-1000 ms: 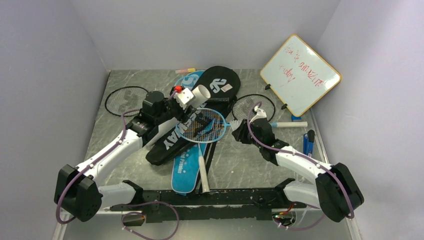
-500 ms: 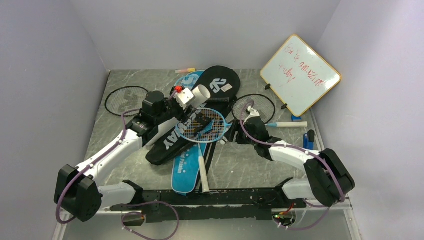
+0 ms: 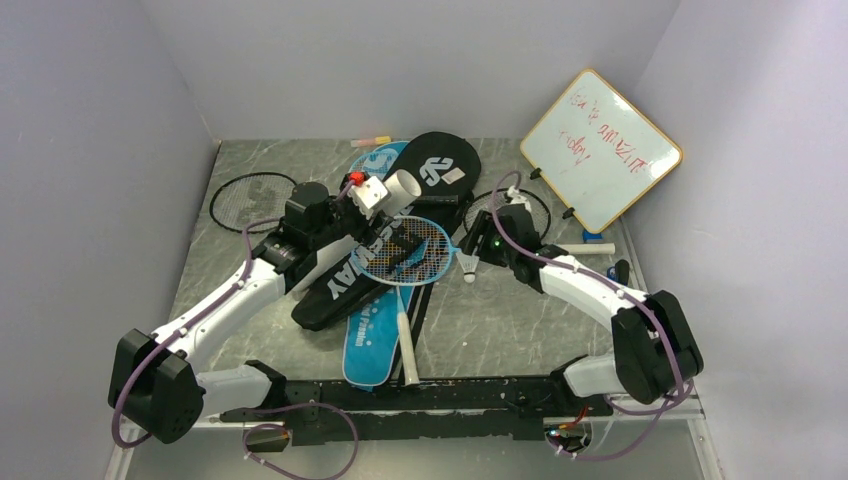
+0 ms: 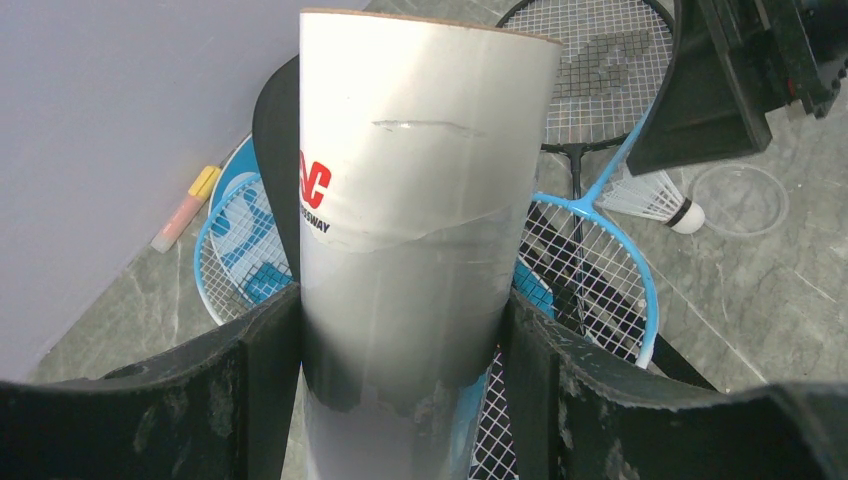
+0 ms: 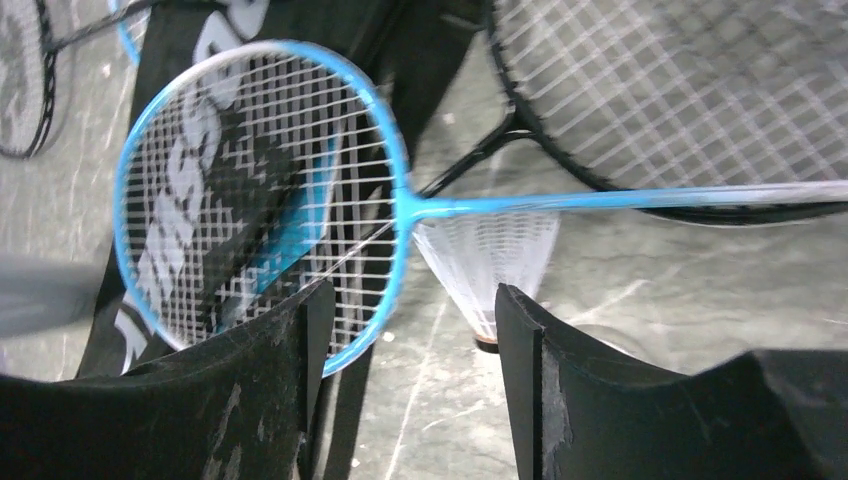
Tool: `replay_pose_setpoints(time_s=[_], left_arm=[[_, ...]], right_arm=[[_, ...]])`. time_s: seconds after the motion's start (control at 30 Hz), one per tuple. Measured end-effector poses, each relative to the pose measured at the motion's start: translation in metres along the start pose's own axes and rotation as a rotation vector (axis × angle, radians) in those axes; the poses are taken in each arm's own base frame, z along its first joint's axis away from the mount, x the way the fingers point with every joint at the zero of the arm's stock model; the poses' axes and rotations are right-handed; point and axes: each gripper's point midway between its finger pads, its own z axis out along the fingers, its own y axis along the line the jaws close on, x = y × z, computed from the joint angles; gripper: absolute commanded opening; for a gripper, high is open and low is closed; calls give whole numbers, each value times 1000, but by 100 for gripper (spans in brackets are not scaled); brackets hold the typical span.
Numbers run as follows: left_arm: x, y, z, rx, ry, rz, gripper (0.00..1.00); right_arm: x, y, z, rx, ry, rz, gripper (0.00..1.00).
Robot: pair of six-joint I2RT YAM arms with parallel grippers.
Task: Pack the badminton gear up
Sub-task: Place the shuttlecock at the center of the board, then pick up the shuttlecock at the center of the board.
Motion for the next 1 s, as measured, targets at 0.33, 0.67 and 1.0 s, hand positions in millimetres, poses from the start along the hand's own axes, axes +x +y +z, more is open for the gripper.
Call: replay_pose_setpoints(time_s=[0.33,0.67,1.0], left_arm=[[0,0,0,0,0,0,54],[0,0,0,0,1,3,54],[1,0,0,1,5,6,54]], right_arm=[[-10,-47,-4,198,29,161,59],[-16,-59,19,348,80,308,59],[0,-63,37,411,188,343,43]])
